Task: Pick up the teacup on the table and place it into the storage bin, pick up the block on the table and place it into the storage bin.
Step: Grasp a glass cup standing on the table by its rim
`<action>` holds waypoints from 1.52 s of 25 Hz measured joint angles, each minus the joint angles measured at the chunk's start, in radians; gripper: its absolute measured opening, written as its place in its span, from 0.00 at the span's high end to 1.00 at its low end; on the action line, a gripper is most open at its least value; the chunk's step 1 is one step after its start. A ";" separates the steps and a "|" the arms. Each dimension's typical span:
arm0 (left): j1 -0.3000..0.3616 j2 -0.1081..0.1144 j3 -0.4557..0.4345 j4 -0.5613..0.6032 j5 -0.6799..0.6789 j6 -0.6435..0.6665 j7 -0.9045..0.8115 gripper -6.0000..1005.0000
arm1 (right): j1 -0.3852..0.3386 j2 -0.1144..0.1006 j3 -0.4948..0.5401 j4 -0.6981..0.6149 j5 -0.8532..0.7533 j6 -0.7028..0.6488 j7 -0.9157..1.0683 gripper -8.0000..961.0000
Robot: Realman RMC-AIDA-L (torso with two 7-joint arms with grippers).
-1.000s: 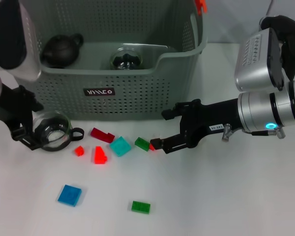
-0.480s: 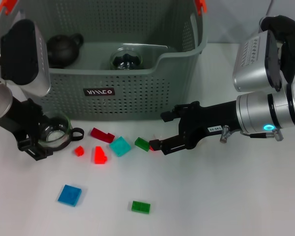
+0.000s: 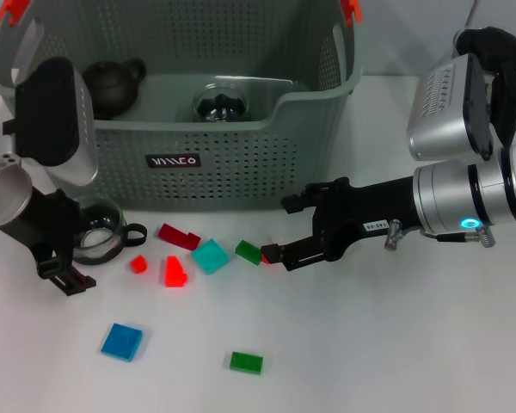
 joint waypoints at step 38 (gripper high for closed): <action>-0.035 0.017 0.018 -0.115 0.001 -0.050 -0.058 0.45 | -0.005 -0.002 0.000 0.003 0.000 0.000 -0.009 0.03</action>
